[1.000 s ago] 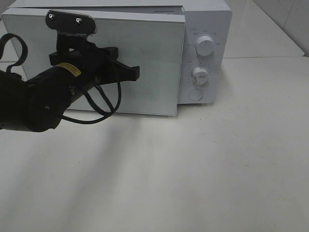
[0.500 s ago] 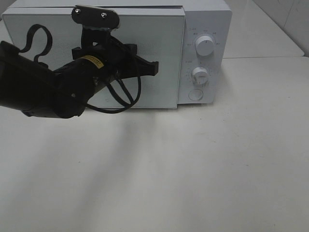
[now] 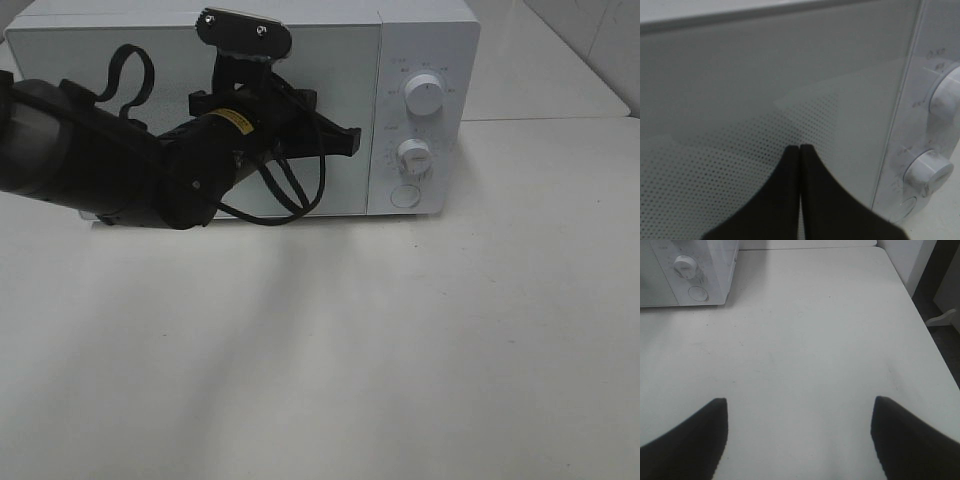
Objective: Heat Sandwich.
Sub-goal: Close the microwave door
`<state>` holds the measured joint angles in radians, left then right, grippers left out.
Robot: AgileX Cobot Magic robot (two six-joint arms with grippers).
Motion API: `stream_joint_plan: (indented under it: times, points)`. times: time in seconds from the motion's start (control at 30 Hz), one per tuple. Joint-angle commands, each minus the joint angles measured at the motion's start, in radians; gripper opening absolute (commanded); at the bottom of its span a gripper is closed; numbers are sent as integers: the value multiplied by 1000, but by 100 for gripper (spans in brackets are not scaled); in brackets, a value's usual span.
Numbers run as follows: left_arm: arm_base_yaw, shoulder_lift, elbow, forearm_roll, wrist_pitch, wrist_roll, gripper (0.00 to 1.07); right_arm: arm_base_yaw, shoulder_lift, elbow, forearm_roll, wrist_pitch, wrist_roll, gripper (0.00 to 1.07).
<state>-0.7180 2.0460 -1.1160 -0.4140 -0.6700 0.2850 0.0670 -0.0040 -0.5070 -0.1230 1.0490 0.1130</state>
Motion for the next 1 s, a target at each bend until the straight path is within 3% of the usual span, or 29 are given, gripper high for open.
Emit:
stream_joint_plan:
  times: [0.03,0.4,0.63,1.0]
  points:
    - [29,-3,-30,-73,-59,6,0,-4,-26,1,4,-11,-5,76]
    - [8,-17,-28,-69,-14,12,0,-4,-26,1,4,-11,-5,76]
    - [-12,-35,-22,-90,62,55,0,-4,-26,1,4,-11,-5,76]
    - [-21,-169,172,-109,67,53,0,-4,-26,1,4,-11,-5,76]
